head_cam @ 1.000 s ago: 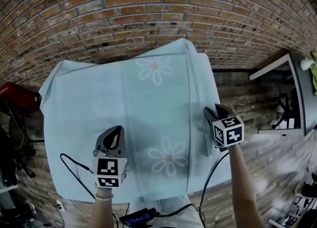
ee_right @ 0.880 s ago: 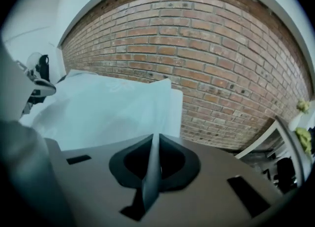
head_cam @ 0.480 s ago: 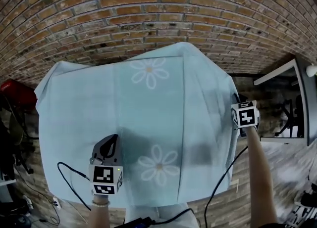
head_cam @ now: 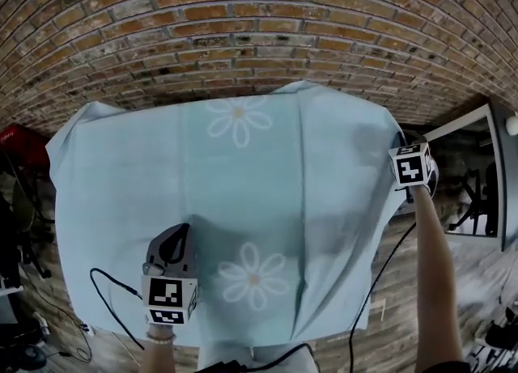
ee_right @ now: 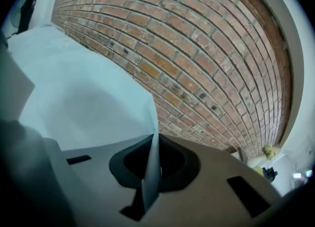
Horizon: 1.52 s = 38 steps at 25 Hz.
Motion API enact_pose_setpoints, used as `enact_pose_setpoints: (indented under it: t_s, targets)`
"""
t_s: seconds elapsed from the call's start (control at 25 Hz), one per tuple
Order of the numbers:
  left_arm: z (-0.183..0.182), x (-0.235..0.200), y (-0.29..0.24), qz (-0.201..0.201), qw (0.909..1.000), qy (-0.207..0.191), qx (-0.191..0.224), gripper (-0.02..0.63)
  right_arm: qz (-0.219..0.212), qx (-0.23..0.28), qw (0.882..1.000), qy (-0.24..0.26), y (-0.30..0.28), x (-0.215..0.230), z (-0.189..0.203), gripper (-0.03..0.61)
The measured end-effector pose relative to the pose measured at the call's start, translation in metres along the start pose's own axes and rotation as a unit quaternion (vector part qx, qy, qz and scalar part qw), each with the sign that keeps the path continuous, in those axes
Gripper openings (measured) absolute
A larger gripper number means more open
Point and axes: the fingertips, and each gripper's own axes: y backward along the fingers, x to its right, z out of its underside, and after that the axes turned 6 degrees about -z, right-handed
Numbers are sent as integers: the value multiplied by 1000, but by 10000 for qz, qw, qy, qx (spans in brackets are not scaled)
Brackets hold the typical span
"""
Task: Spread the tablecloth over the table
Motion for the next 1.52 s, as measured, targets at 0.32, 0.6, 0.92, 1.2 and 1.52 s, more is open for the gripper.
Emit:
enact_pose_setpoints:
  t_s: [0.32, 0.6, 0.92, 1.2, 1.52]
  targets:
    - [-6, 1, -10, -72, 9999, -93, -31, 14, 165, -130, 9988, 432, -27, 32, -32, 34]
    - [-5, -2, -11, -115, 9999, 37, -110, 14, 298, -472, 9972, 494, -32, 54, -15, 34]
    - [-3, -4, -12, -169, 9997, 39, -189, 14, 522, -860, 9948, 176, -31, 94, 27, 34]
    - [-5, -2, -12, -184, 9996, 39, -222, 14, 648, -842, 9943, 78, -35, 110, 26, 34]
    - [-5, -4, -11, -209, 9995, 59, -220, 14, 510, -495, 9975, -61, -47, 119, -14, 34]
